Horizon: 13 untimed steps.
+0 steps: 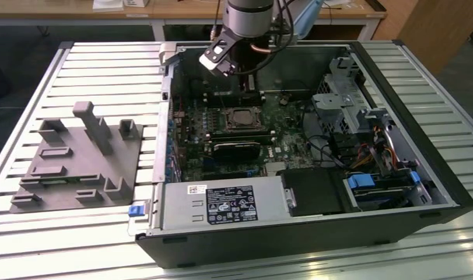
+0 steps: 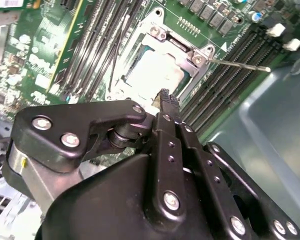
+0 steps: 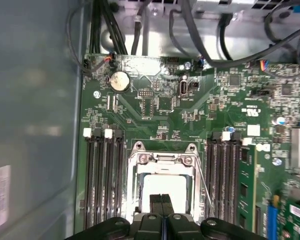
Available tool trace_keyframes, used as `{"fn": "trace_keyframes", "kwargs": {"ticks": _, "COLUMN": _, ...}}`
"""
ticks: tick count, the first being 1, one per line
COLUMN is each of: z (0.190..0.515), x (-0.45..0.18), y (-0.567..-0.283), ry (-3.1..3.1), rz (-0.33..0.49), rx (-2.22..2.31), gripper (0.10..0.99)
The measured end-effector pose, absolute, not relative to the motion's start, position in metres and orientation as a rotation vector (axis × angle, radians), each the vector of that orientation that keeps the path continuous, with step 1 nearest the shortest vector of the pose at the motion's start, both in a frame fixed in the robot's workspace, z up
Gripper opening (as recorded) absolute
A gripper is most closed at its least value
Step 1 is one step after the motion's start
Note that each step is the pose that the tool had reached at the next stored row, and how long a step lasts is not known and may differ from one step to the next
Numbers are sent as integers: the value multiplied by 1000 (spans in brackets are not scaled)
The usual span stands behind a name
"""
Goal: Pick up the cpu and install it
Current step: 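Install the first cpu locking lever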
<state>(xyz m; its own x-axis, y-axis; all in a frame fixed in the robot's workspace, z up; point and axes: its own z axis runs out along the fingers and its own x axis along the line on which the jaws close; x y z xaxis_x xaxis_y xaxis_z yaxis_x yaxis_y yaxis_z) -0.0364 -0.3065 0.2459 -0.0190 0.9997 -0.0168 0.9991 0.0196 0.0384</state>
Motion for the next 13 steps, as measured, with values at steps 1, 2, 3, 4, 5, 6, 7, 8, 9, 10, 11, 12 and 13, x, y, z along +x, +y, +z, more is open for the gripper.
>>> {"fn": "trace_keyframes", "kwargs": {"ticks": 1, "z": 250, "x": -36, "y": -306, "ry": 2215, "rz": 24, "rx": 2173, "gripper": 106}}
{"fn": "trace_keyframes", "kwargs": {"ticks": 2, "z": 254, "x": -36, "y": -306, "ry": 2215, "rz": 24, "rx": 2173, "gripper": 106}}
{"fn": "trace_keyframes", "kwargs": {"ticks": 3, "z": 258, "x": -36, "y": -306, "ry": 2215, "rz": 25, "rx": 2173, "gripper": 106}}
{"fn": "trace_keyframes", "kwargs": {"ticks": 4, "z": 263, "x": -36, "y": -306, "ry": 2215, "rz": 24, "rx": 2173, "gripper": 106}}
{"fn": "trace_keyframes", "kwargs": {"ticks": 5, "z": 268, "x": -36, "y": -306, "ry": 2215, "rz": 24, "rx": 2173, "gripper": 106}}
{"fn": "trace_keyframes", "kwargs": {"ticks": 6, "z": 272, "x": -36, "y": -306, "ry": 2215, "rz": 24, "rx": 2173, "gripper": 106}}
{"fn": "trace_keyframes", "kwargs": {"ticks": 7, "z": 274, "x": -36, "y": -306, "ry": 2215, "rz": 24, "rx": 2172, "gripper": 106}}
{"fn": "trace_keyframes", "kwargs": {"ticks": 8, "z": 275, "x": -36, "y": -306, "ry": 2215, "rz": 24, "rx": 2172, "gripper": 106}}
{"fn": "trace_keyframes", "kwargs": {"ticks": 9, "z": 275, "x": -36, "y": -306, "ry": 2220, "rz": 24, "rx": 2166, "gripper": 106}}
{"fn": "trace_keyframes", "kwargs": {"ticks": 10, "z": 275, "x": -36, "y": -306, "ry": 2237, "rz": 23, "rx": 2148, "gripper": 106}}
{"fn": "trace_keyframes", "kwargs": {"ticks": 11, "z": 274, "x": -36, "y": -306, "ry": 2254, "rz": 23, "rx": 2129, "gripper": 106}}
{"fn": "trace_keyframes", "kwargs": {"ticks": 12, "z": 274, "x": -36, "y": -306, "ry": 2270, "rz": 22, "rx": 2112, "gripper": 106}}
{"fn": "trace_keyframes", "kwargs": {"ticks": 13, "z": 274, "x": -36, "y": -306, "ry": 2281, "rz": 21, "rx": 2099, "gripper": 106}}
